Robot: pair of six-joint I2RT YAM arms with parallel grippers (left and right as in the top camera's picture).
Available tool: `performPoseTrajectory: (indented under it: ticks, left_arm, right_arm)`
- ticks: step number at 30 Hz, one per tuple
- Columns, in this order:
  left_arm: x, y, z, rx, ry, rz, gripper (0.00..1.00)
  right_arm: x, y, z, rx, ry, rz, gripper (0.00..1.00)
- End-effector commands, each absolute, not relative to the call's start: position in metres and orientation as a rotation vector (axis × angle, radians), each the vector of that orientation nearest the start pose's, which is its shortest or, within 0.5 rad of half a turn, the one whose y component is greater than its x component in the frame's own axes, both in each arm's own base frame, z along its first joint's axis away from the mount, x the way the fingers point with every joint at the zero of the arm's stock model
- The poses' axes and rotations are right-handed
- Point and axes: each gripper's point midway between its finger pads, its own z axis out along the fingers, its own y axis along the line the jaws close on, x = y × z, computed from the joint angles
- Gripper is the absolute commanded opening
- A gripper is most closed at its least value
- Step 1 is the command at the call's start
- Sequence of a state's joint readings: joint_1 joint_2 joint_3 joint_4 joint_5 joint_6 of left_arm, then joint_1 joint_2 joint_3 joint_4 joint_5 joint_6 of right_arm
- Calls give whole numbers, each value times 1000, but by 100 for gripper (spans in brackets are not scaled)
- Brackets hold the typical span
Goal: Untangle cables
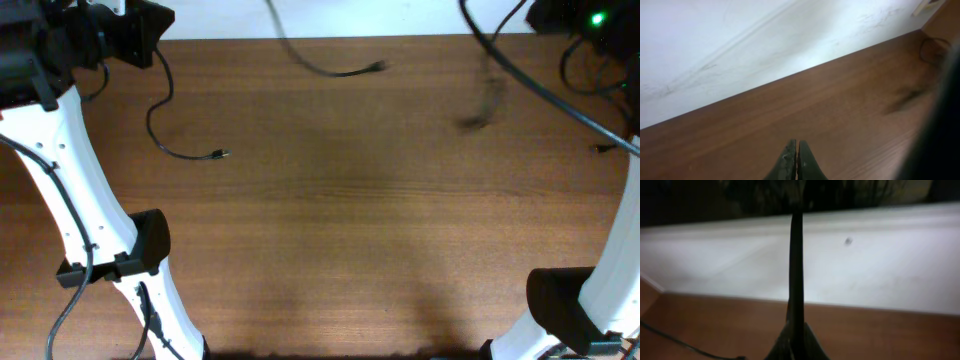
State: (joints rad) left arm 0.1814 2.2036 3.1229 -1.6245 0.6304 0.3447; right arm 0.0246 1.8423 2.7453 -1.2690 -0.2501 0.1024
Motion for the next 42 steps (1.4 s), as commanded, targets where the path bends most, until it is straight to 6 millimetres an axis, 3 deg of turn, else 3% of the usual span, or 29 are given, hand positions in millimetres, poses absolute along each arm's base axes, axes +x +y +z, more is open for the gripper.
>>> performPoseTrajectory:
  ticks: [1, 7, 10, 13, 19, 21, 27, 29, 35, 42]
  left_arm:
    - [456, -13, 412, 488, 2115, -371, 0]
    - [453, -15, 421, 488, 2088, -366, 0]
    - [450, -18, 432, 502, 2054, -352, 0]
    - [442, -20, 453, 492, 1997, -331, 0]
    - [429, -22, 480, 503, 1921, -294, 0]
    - [424, -23, 487, 489, 1908, -298, 0]
    - [421, -23, 494, 491, 1886, -288, 0]
    - [418, -24, 500, 494, 1866, -277, 0]
    - [412, -17, 519, 471, 1816, -203, 0]
    - [385, -8, 564, 415, 1697, -87, 0]
  right_arm:
    - [403, 72, 498, -181, 1999, 342, 4]
    - [405, 93, 431, -298, 2239, 347, 4]
    - [417, 115, 389, -354, 2363, 379, 4]
    - [437, 151, 340, -440, 2470, 409, 4]
    - [465, 189, 285, -531, 2534, 392, 4]
    - [473, 205, 255, -584, 2572, 392, 4]
    - [470, 247, 184, -699, 2697, 404, 4]
    - [455, 282, 159, -803, 2723, 414, 4]
    - [415, 356, 149, -1039, 2637, 443, 4]
    - [400, 390, 153, -1116, 2557, 443, 4]
